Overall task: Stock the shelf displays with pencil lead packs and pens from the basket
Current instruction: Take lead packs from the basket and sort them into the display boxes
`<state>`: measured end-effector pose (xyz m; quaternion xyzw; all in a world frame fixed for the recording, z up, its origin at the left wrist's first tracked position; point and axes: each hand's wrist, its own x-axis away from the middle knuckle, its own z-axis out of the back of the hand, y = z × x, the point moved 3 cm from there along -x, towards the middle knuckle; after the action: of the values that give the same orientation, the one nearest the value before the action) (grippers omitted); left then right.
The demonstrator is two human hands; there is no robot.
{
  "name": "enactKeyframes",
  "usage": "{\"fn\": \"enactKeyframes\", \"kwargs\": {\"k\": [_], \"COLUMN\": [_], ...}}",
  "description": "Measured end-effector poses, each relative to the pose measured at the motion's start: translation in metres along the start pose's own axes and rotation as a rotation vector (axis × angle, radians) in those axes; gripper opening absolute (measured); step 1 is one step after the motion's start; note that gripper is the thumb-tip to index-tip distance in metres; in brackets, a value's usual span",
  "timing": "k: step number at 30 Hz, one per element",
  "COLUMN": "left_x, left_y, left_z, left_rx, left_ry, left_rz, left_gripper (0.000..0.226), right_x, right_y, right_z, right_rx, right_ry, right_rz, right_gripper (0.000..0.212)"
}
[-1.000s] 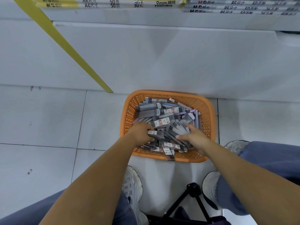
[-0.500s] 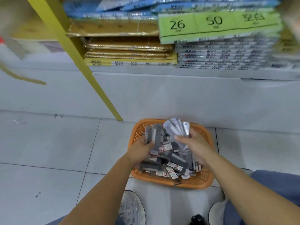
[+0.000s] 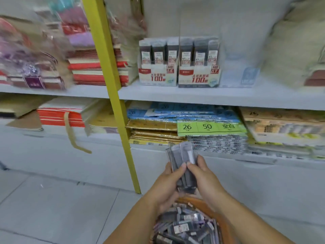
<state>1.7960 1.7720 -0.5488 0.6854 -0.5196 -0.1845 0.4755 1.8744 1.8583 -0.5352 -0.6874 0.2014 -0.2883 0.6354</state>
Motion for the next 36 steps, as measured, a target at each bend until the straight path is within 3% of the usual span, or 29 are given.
{"fn": "enactKeyframes", "kwargs": {"k": [4,6,9,11,15,20,26,31,36], "left_x": [0.012,0.017,0.019,0.017,0.01,0.001,-0.001,0.0,0.0], "left_y": [0.047,0.071,0.101,0.119,0.132,0.13,0.137,0.136,0.138], "left_z": [-0.021,-0.029,-0.036,-0.039,-0.039,-0.038,-0.035,-0.036,-0.036], "left_rx": [-0.124,-0.134,-0.165,-0.174,-0.172,-0.132,-0.158,-0.15,-0.114], "left_ry": [-0.013,-0.02,-0.003,0.03,0.119,0.172,0.189,0.217,0.213], "left_rz": [-0.083,-0.115,-0.154,-0.188,-0.25,-0.318,-0.388,-0.397,-0.403], "left_gripper": [0.047,0.049,0.051,0.049,0.034,0.028,0.032,0.04,0.037], "right_x": [0.001,0.002,0.002,-0.001,-0.011,-0.023,-0.027,-0.027,-0.032], "right_y": [-0.061,-0.095,-0.141,-0.163,-0.169,-0.168,-0.17,-0.169,-0.166], "right_z": [0.011,0.018,0.024,0.025,0.027,0.024,0.013,0.005,0.008], "right_rx": [0.34,0.381,0.337,0.368,0.392,0.296,0.295,0.276,-0.03], "right_ry": [-0.046,-0.054,-0.104,-0.153,-0.135,-0.082,-0.147,-0.1,-0.116], "right_rz": [0.195,0.264,0.32,0.366,0.427,0.43,0.46,0.446,0.288], "right_gripper": [0.01,0.009,0.051,0.063,0.046,0.046,0.029,0.022,0.025]}}
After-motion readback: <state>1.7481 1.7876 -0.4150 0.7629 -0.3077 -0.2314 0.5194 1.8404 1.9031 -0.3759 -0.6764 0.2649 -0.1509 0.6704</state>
